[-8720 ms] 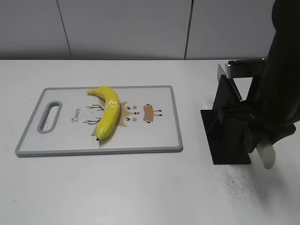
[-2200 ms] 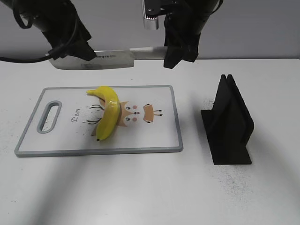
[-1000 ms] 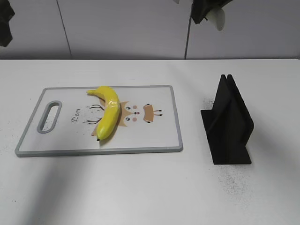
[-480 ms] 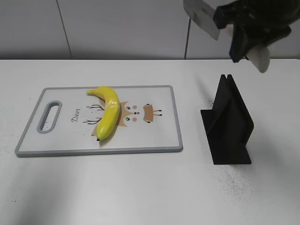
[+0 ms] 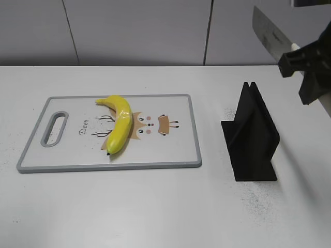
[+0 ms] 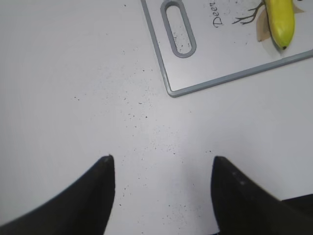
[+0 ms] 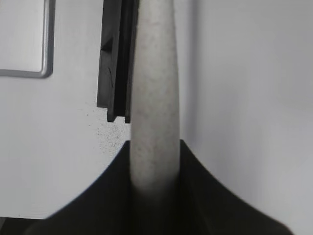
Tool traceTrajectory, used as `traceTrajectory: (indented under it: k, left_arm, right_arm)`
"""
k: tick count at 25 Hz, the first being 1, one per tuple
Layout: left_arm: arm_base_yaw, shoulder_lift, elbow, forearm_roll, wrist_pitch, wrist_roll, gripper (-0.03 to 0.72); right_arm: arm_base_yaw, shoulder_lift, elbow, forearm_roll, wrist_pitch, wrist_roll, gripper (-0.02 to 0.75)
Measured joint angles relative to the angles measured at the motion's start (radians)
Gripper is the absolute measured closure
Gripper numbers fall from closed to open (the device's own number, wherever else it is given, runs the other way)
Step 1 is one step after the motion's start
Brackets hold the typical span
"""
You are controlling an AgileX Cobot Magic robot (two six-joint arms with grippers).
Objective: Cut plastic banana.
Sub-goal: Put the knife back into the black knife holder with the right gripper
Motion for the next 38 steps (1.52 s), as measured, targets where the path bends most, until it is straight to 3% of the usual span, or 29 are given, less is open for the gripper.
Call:
traceTrajectory:
  k: [11,23,38]
  left_arm:
    - [0.0,-0.426,0.29,-0.003,-0.008,-0.027,0.1]
    - [0.0,-0.793,0.462,-0.039,-0.083,-0.031,0.1]
    - [0.0,-0.828,0.474,-0.045,-0.112,-0.031,0.1]
  right_arm:
    - [0.0,-0.01,0.121,0.033,-0.118,0.021,0.579]
    - [0.0,0.001,0.22,0.048,-0.214,0.035,0.578]
    - [0.0,0.061,0.241,0.078,-0.245,0.045,0.578]
